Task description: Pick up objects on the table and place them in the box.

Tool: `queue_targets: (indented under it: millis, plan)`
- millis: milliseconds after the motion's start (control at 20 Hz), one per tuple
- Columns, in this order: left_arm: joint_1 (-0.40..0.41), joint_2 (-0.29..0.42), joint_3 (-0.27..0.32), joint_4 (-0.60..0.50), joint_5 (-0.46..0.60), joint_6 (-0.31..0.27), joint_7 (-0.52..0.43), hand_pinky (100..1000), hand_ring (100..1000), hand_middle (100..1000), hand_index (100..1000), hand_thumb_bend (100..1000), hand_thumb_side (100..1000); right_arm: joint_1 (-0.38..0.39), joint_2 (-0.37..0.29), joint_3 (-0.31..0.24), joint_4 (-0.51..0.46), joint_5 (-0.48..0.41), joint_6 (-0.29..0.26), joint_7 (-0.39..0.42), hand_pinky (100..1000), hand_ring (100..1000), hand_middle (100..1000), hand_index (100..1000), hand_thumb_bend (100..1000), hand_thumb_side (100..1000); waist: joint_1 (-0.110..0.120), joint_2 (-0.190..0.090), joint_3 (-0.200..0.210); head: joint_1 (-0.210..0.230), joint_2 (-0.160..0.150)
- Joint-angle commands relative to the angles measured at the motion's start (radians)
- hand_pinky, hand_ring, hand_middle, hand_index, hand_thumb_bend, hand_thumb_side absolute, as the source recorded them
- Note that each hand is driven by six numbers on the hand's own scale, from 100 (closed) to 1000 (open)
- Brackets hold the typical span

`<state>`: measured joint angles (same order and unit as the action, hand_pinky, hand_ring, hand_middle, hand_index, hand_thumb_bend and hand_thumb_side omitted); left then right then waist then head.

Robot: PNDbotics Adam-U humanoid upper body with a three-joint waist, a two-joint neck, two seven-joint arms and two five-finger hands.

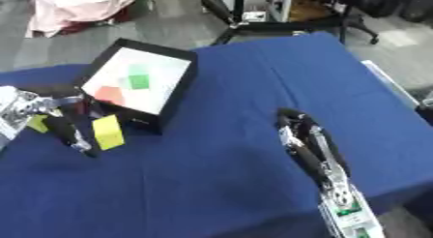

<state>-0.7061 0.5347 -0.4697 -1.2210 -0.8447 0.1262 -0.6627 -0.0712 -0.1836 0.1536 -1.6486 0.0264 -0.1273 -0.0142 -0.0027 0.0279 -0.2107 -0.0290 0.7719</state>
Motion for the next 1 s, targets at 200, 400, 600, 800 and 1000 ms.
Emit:
queue_targets:
  millis: [200,400,600,800,1000]
  plan:
    - [-0.028,-0.041,0.010,0.061,-0.038,0.018,0.094,669,533,590,775,797,430,-0.014,-0.011,-0.006,-0.012,0.001,0.001,-0.002,795,774,757,801,100,599,-0.005,-0.007,-0.001,-0.003,-0.002]
    - [-0.023,-0.055,0.009,0.073,-0.014,0.026,0.139,619,465,499,685,759,425,-0.014,-0.011,-0.006,-0.012,0.001,0.001,-0.002,795,774,757,801,100,599,-0.005,-0.008,-0.002,-0.006,-0.002]
    - [-0.021,-0.053,0.012,0.064,0.004,0.049,0.186,542,363,367,551,642,408,-0.014,-0.010,-0.006,-0.012,0.000,0.001,-0.002,795,774,757,801,100,600,-0.006,-0.009,-0.001,-0.007,-0.002]
    - [-0.021,-0.029,0.025,0.010,0.084,0.082,0.216,516,317,290,484,579,392,-0.014,-0.011,-0.007,-0.012,0.000,0.002,-0.004,795,774,757,801,100,601,-0.006,-0.010,0.001,-0.009,-0.002]
    - [-0.074,0.041,0.038,-0.145,0.144,0.099,0.172,521,316,286,484,576,417,-0.011,-0.014,-0.007,-0.011,0.001,0.003,-0.004,795,774,757,801,100,604,-0.004,-0.013,0.005,-0.011,-0.002]
